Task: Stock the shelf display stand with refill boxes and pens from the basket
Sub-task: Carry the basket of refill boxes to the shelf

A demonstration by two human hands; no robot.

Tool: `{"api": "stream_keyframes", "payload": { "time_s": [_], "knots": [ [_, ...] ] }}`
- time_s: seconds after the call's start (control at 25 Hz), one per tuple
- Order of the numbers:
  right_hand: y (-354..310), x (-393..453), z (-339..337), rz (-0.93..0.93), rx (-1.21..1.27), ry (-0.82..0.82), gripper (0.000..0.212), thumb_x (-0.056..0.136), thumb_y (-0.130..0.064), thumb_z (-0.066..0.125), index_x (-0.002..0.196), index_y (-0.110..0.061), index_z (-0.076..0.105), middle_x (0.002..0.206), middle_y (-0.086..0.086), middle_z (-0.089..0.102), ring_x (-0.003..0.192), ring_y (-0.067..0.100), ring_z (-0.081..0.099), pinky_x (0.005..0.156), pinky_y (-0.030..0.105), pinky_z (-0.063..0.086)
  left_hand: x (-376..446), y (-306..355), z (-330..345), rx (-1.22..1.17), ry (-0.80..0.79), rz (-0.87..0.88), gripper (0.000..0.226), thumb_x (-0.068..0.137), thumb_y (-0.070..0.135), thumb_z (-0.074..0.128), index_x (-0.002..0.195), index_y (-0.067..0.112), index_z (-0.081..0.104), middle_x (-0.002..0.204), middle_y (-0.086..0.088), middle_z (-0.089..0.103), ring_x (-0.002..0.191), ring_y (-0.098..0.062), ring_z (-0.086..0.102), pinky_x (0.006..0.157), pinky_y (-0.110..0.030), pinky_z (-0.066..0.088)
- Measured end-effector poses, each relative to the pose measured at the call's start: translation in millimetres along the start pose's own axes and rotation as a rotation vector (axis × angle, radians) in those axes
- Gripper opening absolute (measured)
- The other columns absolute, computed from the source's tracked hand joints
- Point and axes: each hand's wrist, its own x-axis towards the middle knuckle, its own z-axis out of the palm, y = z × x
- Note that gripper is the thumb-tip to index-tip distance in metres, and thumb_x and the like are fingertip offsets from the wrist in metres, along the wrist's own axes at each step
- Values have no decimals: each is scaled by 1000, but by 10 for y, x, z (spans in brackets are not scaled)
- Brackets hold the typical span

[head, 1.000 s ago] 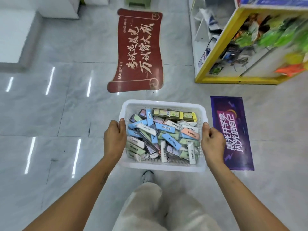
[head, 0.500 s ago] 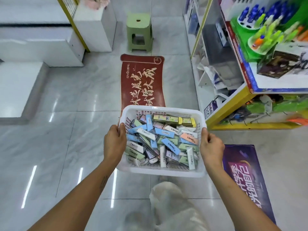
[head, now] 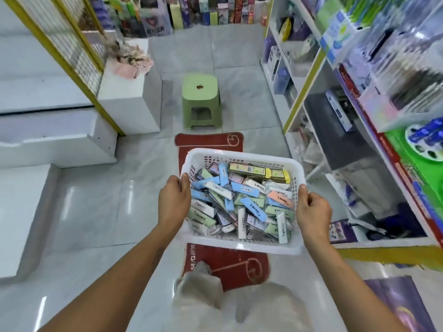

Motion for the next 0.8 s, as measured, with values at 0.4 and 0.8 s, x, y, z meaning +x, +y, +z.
{"api": "stream_keyframes", "payload": {
  "time_s": [0.4,0.8],
  "knots": [
    [-1652,2260,1144,110,48,139,56,103,-49,42,59,-15,49,57,1,53,53,13,49,46,27,29,3199,1330,683,78,-127,118,44,102,45,37,73,14,45,63,2,51,56,-14,50,46,-29,29],
    [-2853,4615,1915,239,55,264,59,103,-46,44,61,-6,51,59,7,53,58,24,49,54,36,31,5951,2741,1821,114,-246,269,43,102,44,37,68,18,38,61,0,47,54,-17,45,48,-33,26]
  ]
}}
